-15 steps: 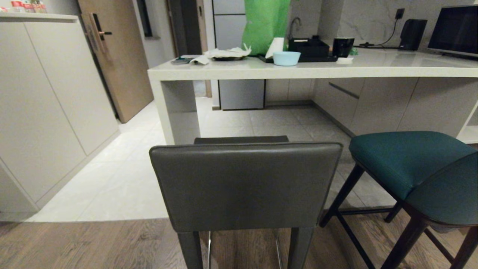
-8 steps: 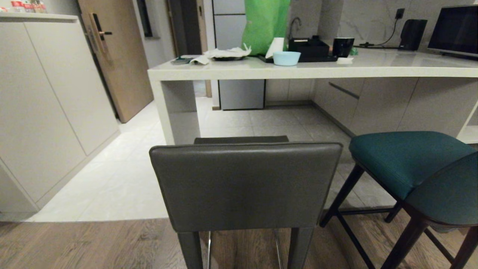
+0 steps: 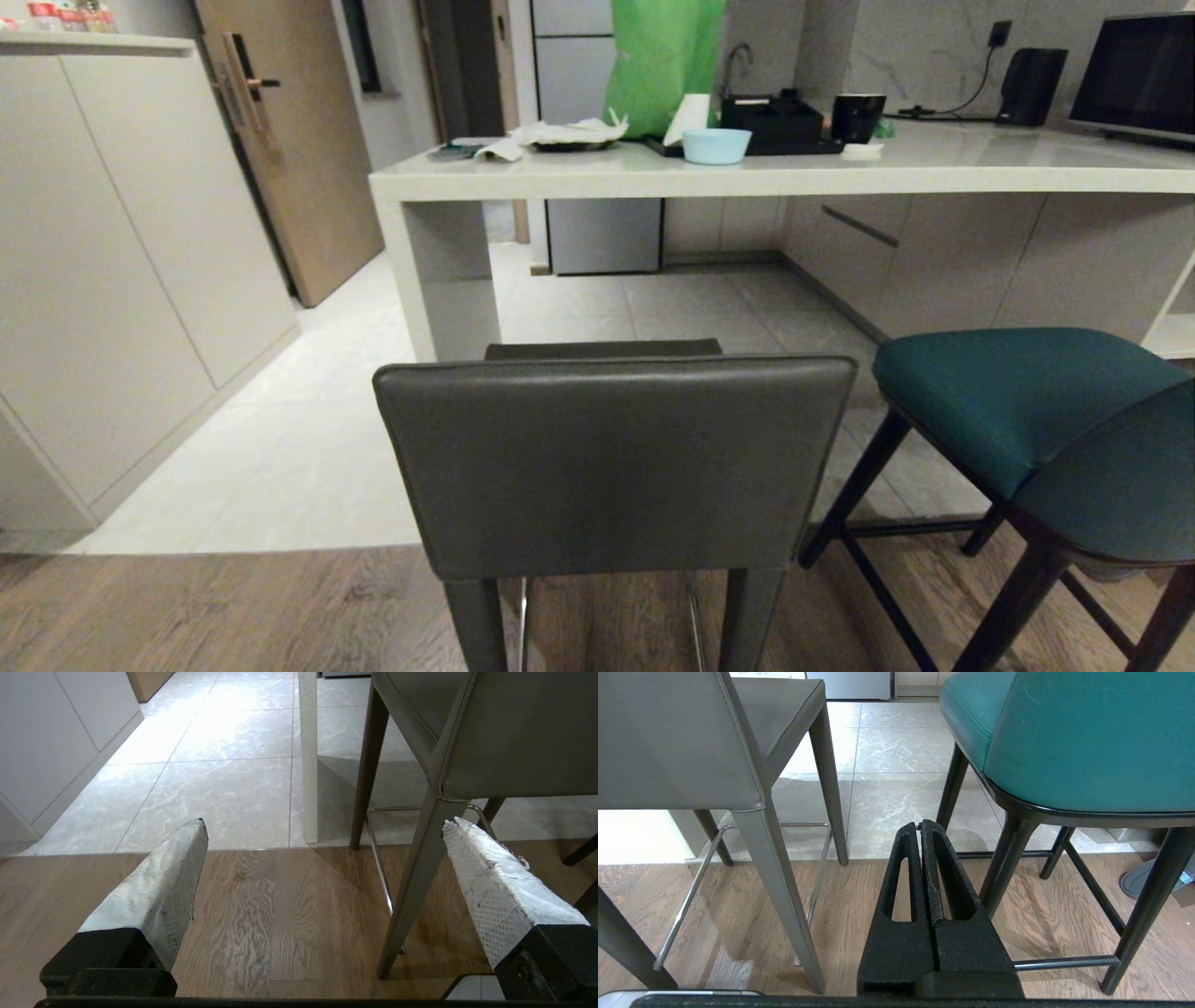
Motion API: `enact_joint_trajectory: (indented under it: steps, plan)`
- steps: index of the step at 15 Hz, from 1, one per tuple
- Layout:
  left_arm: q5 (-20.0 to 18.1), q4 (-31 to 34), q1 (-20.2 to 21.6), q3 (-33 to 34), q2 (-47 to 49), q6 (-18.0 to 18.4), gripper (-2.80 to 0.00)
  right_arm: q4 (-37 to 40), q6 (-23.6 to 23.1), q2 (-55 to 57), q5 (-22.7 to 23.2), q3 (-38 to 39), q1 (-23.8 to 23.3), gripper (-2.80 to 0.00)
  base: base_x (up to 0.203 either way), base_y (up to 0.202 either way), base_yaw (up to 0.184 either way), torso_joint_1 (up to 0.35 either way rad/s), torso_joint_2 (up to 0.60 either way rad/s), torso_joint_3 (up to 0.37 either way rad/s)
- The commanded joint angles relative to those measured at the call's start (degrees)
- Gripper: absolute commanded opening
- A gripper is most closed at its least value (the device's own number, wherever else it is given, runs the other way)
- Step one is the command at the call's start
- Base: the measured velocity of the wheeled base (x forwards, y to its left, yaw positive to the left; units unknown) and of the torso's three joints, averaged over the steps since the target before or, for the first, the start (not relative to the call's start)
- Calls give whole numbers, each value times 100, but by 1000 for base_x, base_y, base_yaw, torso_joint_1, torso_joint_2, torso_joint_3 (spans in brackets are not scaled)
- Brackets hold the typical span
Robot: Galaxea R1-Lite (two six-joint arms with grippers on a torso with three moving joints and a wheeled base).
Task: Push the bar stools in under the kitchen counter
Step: Push the blue chair back under the dining table
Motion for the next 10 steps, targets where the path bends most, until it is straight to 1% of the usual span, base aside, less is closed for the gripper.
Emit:
enact_joint_trajectory:
  steps: [1,5,8,10]
  plan:
    - [4,0,2,0,-1,-11,0,0,12,5,-1,-2,4,-280,0,0,0,0,0,0]
    - [7,-9,-6,6,-1,-78,0,0,17,5,-1,-2,4,-280,0,0,0,0,0,0]
    - [13,-20,2,15,6,-57,0,0,21,5,-1,-2,-4,-280,0,0,0,0,0,0]
    - [13,-114,-7,32,-1,-75,0,0,30,5,-1,-2,2,-280,0,0,0,0,0,0]
